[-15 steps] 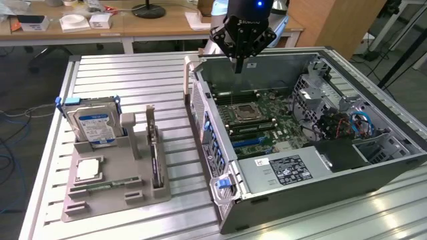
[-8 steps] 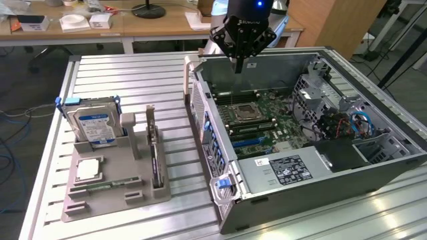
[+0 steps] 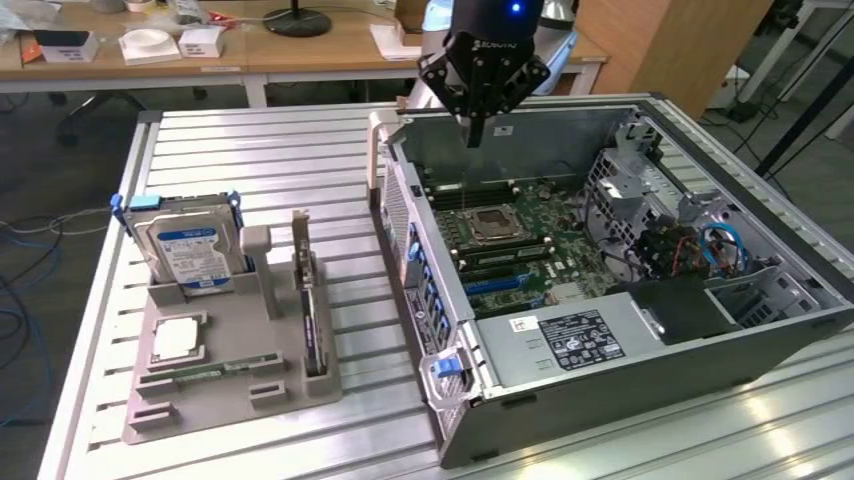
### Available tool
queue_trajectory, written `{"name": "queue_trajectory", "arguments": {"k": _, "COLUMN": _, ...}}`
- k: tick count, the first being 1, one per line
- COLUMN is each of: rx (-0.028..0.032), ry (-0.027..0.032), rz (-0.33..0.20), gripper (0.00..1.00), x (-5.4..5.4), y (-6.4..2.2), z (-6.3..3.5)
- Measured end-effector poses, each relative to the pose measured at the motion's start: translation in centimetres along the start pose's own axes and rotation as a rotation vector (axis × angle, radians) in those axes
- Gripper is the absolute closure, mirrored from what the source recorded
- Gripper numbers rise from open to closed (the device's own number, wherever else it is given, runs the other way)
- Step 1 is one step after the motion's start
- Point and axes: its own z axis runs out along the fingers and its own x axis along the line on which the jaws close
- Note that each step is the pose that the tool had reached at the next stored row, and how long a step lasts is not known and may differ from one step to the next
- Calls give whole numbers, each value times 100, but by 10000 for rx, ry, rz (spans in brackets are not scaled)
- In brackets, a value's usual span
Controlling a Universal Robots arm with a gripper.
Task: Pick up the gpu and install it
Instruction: 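Reach for the gpu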
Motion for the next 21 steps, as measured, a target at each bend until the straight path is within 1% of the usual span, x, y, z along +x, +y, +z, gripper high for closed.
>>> {"name": "queue_trajectory", "arguments": {"k": 5, "rx": -2, "ry": -21, "rz": -1, "gripper": 89, "x": 94, "y": -28, "z": -3}}
{"name": "queue_trajectory", "arguments": {"k": 11, "rx": -3, "ry": -41, "rz": -4, "gripper": 89, "x": 181, "y": -59, "z": -7}}
{"name": "queue_trajectory", "arguments": {"k": 16, "rx": -4, "ry": -46, "rz": -3, "gripper": 89, "x": 269, "y": -83, "z": -10}}
{"name": "queue_trajectory", "arguments": {"k": 20, "rx": -12, "ry": -46, "rz": -4, "gripper": 89, "x": 270, "y": -84, "z": -10}}
{"name": "queue_trajectory", "arguments": {"k": 21, "rx": -13, "ry": -64, "rz": -5, "gripper": 89, "x": 271, "y": -84, "z": -10}}
